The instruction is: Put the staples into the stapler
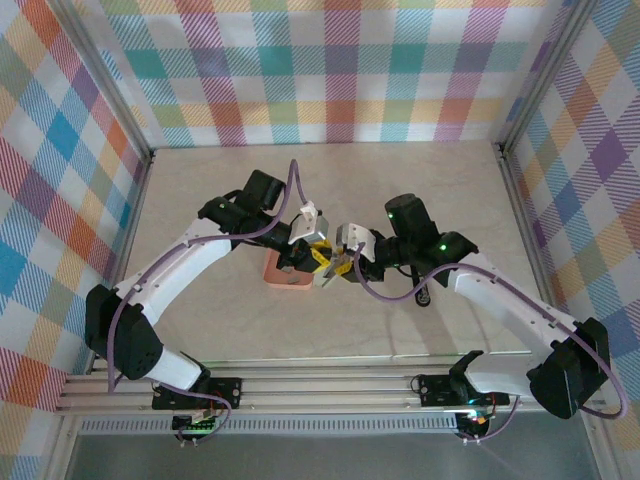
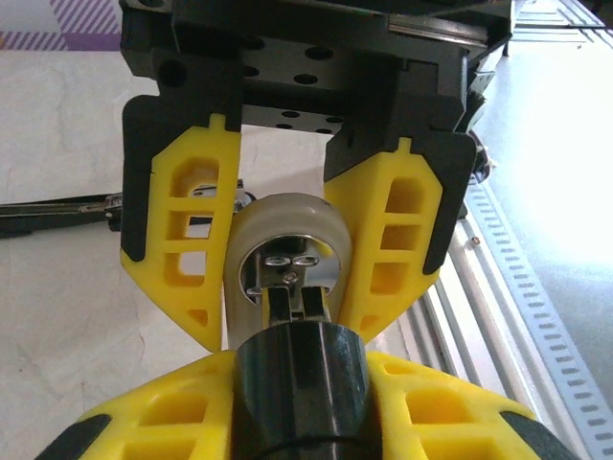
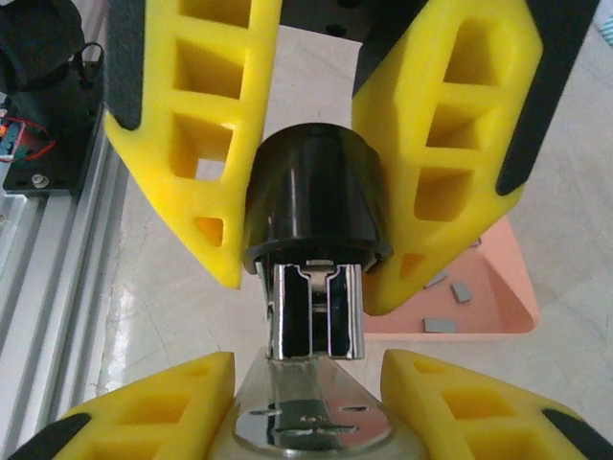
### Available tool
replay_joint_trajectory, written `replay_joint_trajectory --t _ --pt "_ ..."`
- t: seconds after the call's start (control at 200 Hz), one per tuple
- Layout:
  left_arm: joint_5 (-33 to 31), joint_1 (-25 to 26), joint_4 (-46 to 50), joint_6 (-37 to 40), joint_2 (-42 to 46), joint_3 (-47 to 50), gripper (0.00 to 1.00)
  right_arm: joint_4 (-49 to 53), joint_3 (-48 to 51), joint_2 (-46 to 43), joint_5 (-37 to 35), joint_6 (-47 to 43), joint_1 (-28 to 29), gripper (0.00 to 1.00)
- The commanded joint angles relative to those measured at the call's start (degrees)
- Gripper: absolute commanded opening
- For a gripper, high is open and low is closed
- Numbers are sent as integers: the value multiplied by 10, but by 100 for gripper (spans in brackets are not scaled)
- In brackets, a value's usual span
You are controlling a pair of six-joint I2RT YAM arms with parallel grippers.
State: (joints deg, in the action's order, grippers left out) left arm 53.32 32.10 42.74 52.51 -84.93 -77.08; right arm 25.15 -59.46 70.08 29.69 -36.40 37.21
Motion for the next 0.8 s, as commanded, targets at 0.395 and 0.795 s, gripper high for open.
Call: replay_joint_trajectory --t 0.395,0.795 --pt "-138 4 -11 -16 43 17 0 -101 70 -87 -98 615 1 69" --pt "-123 4 -27 -26 54 25 0 -120 55 -37 -50 747 1 61"
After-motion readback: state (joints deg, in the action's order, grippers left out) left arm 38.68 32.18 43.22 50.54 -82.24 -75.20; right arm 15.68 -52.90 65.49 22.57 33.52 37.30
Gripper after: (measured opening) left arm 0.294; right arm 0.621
